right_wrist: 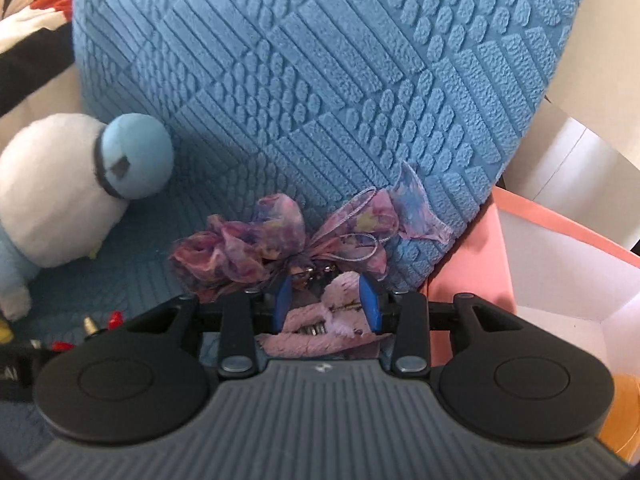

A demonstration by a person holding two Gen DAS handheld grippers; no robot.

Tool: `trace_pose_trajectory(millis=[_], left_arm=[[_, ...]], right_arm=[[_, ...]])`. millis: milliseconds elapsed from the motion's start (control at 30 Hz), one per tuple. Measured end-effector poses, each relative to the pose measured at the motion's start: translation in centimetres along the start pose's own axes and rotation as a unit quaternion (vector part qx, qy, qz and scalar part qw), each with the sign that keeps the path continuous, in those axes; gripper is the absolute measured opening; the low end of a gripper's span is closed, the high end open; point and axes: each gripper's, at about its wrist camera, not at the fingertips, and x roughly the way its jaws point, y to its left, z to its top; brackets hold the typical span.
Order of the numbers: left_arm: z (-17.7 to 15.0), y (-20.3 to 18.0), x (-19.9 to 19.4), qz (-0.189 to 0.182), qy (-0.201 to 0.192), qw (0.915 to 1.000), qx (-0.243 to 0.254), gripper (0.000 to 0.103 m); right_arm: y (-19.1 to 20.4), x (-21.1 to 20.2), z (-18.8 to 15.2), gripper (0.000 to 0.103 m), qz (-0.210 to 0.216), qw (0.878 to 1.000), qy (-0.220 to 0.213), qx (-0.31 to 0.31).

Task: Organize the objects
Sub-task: 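Close the left tool on the red toy while the right tool grips the pink bunny, then lift the red toy with the left tool while the right tool lifts the bunny toward the box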

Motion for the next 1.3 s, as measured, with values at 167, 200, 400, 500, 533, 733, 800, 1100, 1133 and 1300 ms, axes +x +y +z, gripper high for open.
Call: trace_pose_trajectory(millis=[167, 200, 400, 500, 533, 733, 800, 1100, 1133, 1300], left_arm=[[0.0, -0.5, 1.1, 0.01, -0.001, 0.9998, 0.015, 0.065], [0.1, -0.5, 1.2, 0.008, -0.003, 0.9999, 0.013, 0.065], [0.4, -0.5, 1.5, 0.0, -0.013, 0.9999, 0.008, 0.063], [0.3, -0.6, 1.4, 0.007, -0.015, 0.9998, 0.014, 0.059], [0.3, -0.7, 1.4, 0.01, -0.015, 0.9997, 0.017, 0.059], [-0.2, -1.3, 0.1, 0.018, -0.02, 0.9988, 0.041, 0.059], [-0.6, -1.8, -0.8, 0.028, -0.027, 0.9971, 0.066, 0.059], [-3.1, -3.1, -4.8, 0.078, -0.063, 0.9797, 0.174, 0.058], [-3.2, -3.0, -4.9, 0.081, -0.064, 0.979, 0.176, 0.058], [-3.8, -2.4, -6.3, 0.097, -0.072, 0.977, 0.176, 0.058]], right_arm=[[-0.7, 1.7, 0.0, 0.039, -0.015, 1.0, 0.027, 0.002], [-0.8, 2.1, -0.1, 0.039, -0.012, 0.999, 0.036, 0.008], [-0.8, 2.7, -0.6, 0.038, -0.015, 0.998, 0.054, 0.011], [-0.8, 2.7, -0.9, 0.035, -0.019, 0.998, 0.054, 0.016], [-0.8, 2.7, -1.0, 0.035, -0.019, 0.998, 0.054, 0.018], [0.0, 1.1, -1.6, 0.035, -0.01, 0.999, 0.039, 0.013], [0.5, 0.4, -1.9, 0.035, -0.002, 0.999, 0.032, 0.011], [0.2, -3.3, -4.8, 0.035, 0.032, 0.999, 0.024, 0.013], [0.6, -3.7, -4.9, 0.035, 0.034, 0.999, 0.026, 0.012], [2.4, -5.7, -6.9, 0.035, 0.045, 0.998, 0.033, 0.013]])
